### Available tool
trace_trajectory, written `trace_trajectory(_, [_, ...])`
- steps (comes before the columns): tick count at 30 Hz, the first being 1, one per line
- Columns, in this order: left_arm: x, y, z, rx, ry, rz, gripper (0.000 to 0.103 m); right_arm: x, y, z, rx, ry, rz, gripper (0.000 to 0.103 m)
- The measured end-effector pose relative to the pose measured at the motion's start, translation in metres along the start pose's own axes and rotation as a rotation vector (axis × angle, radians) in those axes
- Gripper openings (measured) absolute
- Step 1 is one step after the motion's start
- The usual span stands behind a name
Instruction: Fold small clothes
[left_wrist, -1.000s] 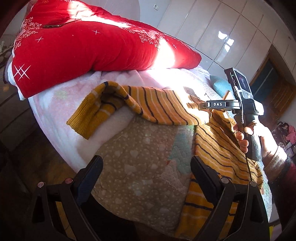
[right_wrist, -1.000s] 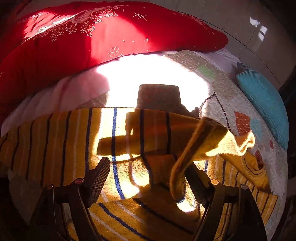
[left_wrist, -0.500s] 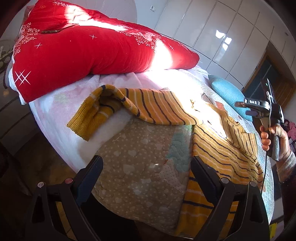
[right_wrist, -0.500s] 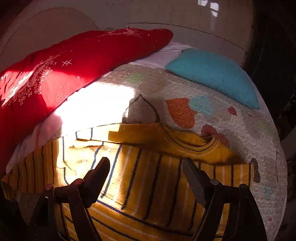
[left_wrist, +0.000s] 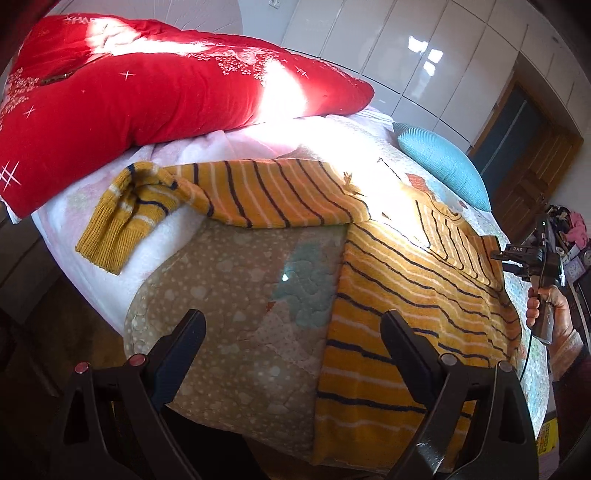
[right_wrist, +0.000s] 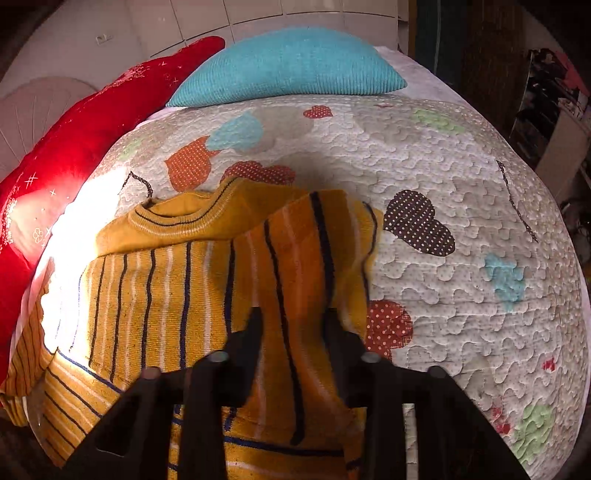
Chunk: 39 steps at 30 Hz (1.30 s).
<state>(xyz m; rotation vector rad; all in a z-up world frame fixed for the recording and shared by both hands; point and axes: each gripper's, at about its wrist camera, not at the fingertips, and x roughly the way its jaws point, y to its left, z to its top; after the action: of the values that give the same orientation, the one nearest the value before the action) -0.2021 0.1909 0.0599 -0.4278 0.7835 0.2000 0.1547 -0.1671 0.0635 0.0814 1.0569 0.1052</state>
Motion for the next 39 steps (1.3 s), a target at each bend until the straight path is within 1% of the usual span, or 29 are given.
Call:
trace_trajectory(3, [-0.003, -0.006, 0.002, 0.007, -0.002, 0.008, 0.095, -0.003, -0.014, -0.002, 0.04, -0.027, -0.022, 0.007])
trace_trajectory(4, [-0.005, -0.006, 0.003, 0.005, -0.006, 0.01, 0.095, -0.005, -0.028, -0.002, 0.074, -0.027, -0.029, 0.006])
trace_trajectory(6, [-0.005, -0.005, 0.004, 0.002, -0.009, 0.019, 0.095, -0.006, -0.058, -0.004, 0.153, -0.021, -0.083, 0.006])
trace_trajectory(8, [-0.002, -0.002, 0.006, -0.008, -0.001, 0.018, 0.095, -0.002, -0.091, -0.009, 0.239, 0.001, -0.096, 0.007])
trace_trajectory(9, [0.0, -0.001, 0.007, -0.016, 0.002, 0.012, 0.095, 0.001, -0.101, -0.013, 0.258, 0.022, -0.102, 0.007])
trace_trajectory(10, [0.001, 0.0, 0.007, -0.022, 0.006, 0.005, 0.095, 0.004, -0.109, -0.017, 0.258, 0.041, -0.131, 0.007])
trace_trajectory(11, [0.003, 0.0, 0.007, -0.026, 0.01, 0.001, 0.095, 0.008, -0.113, -0.02, 0.254, 0.056, -0.129, 0.009])
trace_trajectory(12, [0.004, 0.0, 0.007, -0.03, 0.014, -0.001, 0.095, 0.009, -0.116, -0.024, 0.255, 0.06, -0.094, 0.012])
trace_trajectory(13, [0.005, 0.0, 0.007, -0.034, 0.016, -0.004, 0.095, 0.005, -0.119, -0.026, 0.261, 0.05, -0.07, 0.023])
trace_trajectory(14, [0.006, 0.0, 0.006, -0.038, 0.017, -0.007, 0.095, -0.001, -0.121, -0.028, 0.276, 0.04, -0.053, 0.042])
trace_trajectory(15, [0.006, 0.0, 0.006, -0.04, 0.017, -0.009, 0.095, -0.009, -0.123, -0.029, 0.299, 0.018, -0.054, 0.05])
trace_trajectory(16, [0.007, 0.0, 0.006, -0.041, 0.016, -0.01, 0.095, -0.021, -0.125, -0.031, 0.316, -0.024, -0.07, 0.054])
trace_trajectory(18, [0.006, 0.003, 0.007, -0.045, 0.009, -0.008, 0.095, -0.044, -0.121, -0.029, 0.307, -0.098, -0.107, 0.056])
trace_trajectory(21, [0.001, 0.015, 0.01, -0.068, -0.014, 0.007, 0.095, -0.068, -0.097, -0.025, 0.228, -0.153, -0.122, 0.06])
trace_trajectory(23, [-0.003, 0.029, 0.014, -0.09, -0.041, 0.034, 0.095, -0.078, -0.076, -0.027, 0.175, -0.173, -0.1, 0.069])
trace_trajectory(25, [-0.01, 0.046, 0.022, -0.118, -0.077, 0.075, 0.095, -0.081, -0.052, -0.034, 0.13, -0.173, -0.059, 0.071])
trace_trajectory(28, [-0.019, 0.076, 0.036, -0.138, -0.139, 0.152, 0.095, -0.074, -0.012, -0.048, 0.056, -0.14, -0.005, 0.071])
trace_trajectory(30, [-0.018, 0.096, 0.047, -0.134, -0.146, 0.21, 0.095, -0.066, 0.009, -0.061, 0.023, -0.108, 0.02, 0.071])
trace_trajectory(32, [-0.012, 0.112, 0.056, -0.128, -0.134, 0.224, 0.095, -0.06, 0.025, -0.074, -0.005, -0.077, 0.045, 0.071])
trace_trajectory(33, [-0.008, 0.119, 0.059, -0.136, -0.113, 0.214, 0.095, -0.057, 0.031, -0.08, -0.022, -0.065, 0.049, 0.071])
trace_trajectory(34, [-0.005, 0.125, 0.061, -0.154, -0.092, 0.188, 0.095, -0.054, 0.038, -0.086, -0.041, -0.055, 0.045, 0.071])
trace_trajectory(35, [-0.005, 0.131, 0.062, -0.179, -0.084, 0.142, 0.095, -0.051, 0.042, -0.09, -0.059, -0.049, 0.038, 0.071])
trace_trajectory(37, [-0.006, 0.138, 0.059, -0.241, -0.086, 0.007, 0.095, -0.048, 0.05, -0.097, -0.084, -0.041, 0.023, 0.071])
trace_trajectory(39, [-0.006, 0.141, 0.053, -0.316, -0.093, -0.159, 0.095, -0.044, 0.054, -0.102, -0.09, -0.031, 0.016, 0.071])
